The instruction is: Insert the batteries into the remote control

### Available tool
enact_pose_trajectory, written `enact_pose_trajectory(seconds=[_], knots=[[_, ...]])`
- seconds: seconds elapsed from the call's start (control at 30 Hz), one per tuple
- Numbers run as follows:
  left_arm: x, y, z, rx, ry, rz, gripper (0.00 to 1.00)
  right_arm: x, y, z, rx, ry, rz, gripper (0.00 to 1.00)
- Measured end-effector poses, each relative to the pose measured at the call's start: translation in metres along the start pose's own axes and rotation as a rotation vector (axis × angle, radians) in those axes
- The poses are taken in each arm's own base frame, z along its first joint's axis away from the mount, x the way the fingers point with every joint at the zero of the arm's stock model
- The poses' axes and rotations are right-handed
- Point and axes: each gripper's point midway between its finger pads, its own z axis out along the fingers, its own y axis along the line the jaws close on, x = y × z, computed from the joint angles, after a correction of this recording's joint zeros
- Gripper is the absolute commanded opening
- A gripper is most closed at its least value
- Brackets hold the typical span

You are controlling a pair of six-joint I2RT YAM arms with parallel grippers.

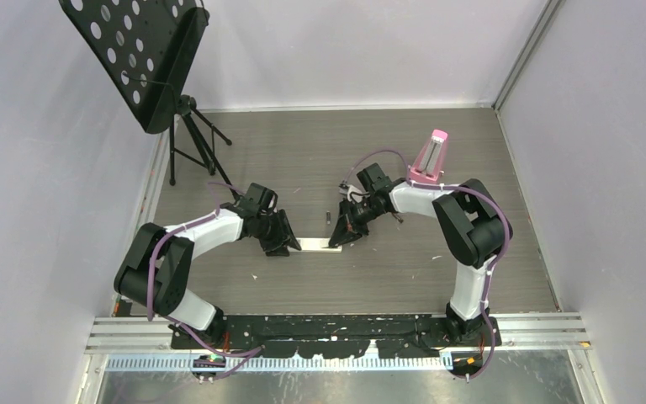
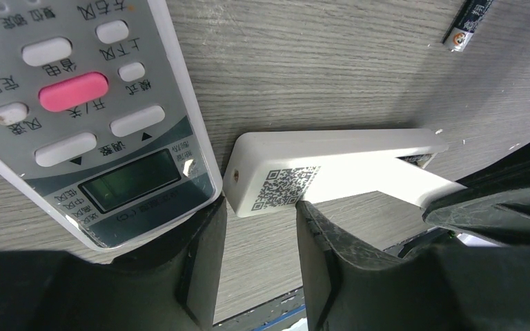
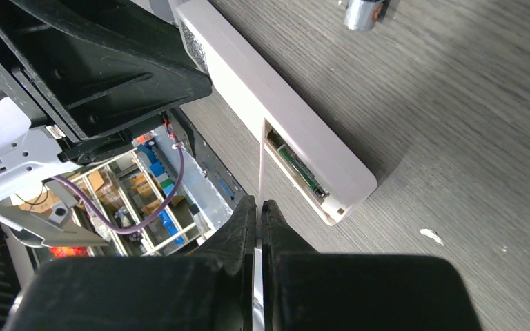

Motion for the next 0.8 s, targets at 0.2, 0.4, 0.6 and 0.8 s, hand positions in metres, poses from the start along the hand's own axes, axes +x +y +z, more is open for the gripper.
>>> enact_pose_trajectory(seconds=[0.2, 0.4, 0.6, 0.8], knots=[[-0.001, -0.001, 0.000, 0.003, -0.002, 0.002, 0.43, -0.001, -0.005, 0.001, 0.003, 0.012, 0.072, 0.09], [-0.001, -0.001, 0.000, 0.003, -0.003, 0.001, 0.44, -0.002, -0.008, 0.001, 0.025, 0.005, 0.109, 0.25], [-0.002, -0.001, -0.001, 0.003, -0.011, 0.002, 0.44, -0.004, -0.016, 0.000, 0.072, -0.010, 0.134, 0.35], [-0.005, 0.001, -0.002, -0.003, -0.022, -0.003, 0.45, -0.006, -0.014, -0.010, 0.093, -0.028, 0.129, 0.39]])
